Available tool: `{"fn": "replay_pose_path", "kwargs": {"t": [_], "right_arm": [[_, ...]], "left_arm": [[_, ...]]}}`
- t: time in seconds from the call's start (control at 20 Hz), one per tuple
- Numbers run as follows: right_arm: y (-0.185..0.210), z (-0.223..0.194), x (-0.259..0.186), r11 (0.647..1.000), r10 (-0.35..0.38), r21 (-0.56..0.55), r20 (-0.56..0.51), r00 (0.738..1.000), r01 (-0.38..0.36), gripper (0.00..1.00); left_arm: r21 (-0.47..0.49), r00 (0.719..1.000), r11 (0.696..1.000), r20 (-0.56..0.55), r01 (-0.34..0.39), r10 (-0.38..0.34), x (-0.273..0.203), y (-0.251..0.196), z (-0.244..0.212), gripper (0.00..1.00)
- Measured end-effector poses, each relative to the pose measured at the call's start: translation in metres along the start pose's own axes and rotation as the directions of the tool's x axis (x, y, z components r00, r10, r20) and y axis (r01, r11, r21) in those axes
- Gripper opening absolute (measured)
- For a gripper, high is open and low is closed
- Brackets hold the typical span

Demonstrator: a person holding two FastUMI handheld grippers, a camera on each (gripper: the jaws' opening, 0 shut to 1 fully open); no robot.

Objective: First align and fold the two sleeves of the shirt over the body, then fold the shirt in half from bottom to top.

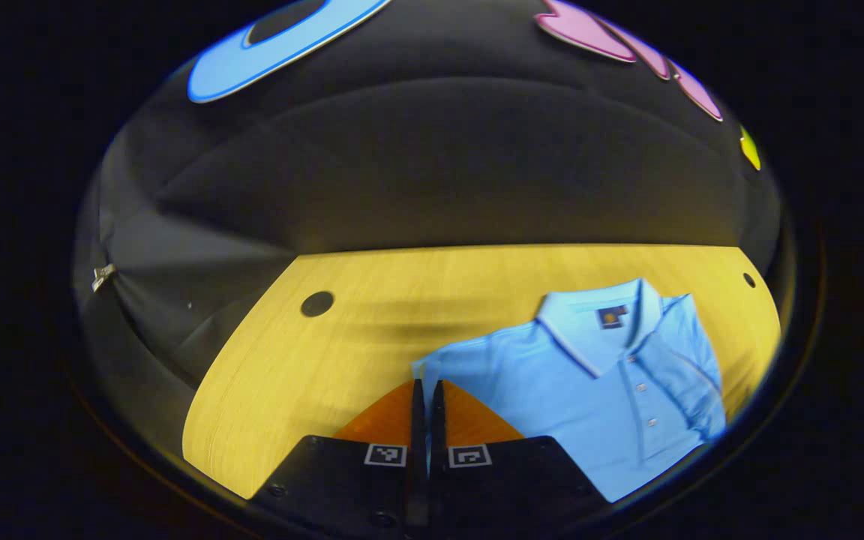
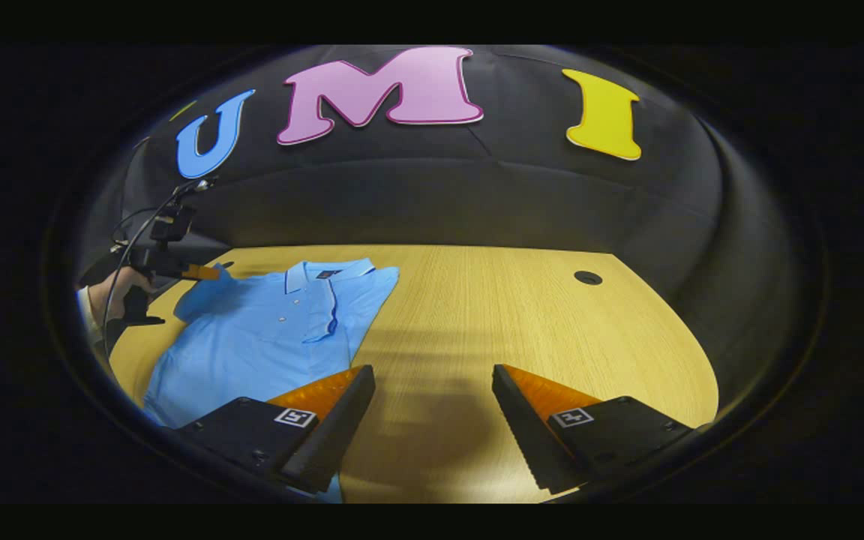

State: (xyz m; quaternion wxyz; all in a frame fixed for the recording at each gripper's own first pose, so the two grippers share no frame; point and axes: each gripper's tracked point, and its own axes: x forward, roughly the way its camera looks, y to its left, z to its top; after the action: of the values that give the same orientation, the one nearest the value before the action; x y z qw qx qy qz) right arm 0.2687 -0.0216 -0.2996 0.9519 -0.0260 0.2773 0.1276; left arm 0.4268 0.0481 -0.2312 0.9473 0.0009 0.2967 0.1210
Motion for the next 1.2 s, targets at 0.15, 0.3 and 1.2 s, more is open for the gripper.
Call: {"fn": "replay_pose_path", "kwargs": {"t": [0.15, 0.3, 1.2], "right_arm": [[-0.001, 0.002, -0.004, 1.000, 0.007, 0.002, 0.001, 1.000, -0.007, 0.98], [-0.004, 0.002, -0.011, 1.000, -0.001, -0.009, 0.008, 1.000, 0.001, 0.96], [0.054, -0.054, -0.196, 0.987, -0.097, 0.117, -0.109, 0.989, 0.110, 0.97]], "left_arm": [[-0.033, 0.997, 0.996, -0.007, 0.077, -0.077, -0.008, -0.054, 0.004, 0.06], [-0.087, 0.984, 0.980, 0.005, 0.179, -0.180, -0.014, -0.100, 0.000, 0.08], [-0.115, 0.962, 0.959, 0.119, 0.258, -0.245, -0.297, 0.046, -0.109, 0.97]]}}
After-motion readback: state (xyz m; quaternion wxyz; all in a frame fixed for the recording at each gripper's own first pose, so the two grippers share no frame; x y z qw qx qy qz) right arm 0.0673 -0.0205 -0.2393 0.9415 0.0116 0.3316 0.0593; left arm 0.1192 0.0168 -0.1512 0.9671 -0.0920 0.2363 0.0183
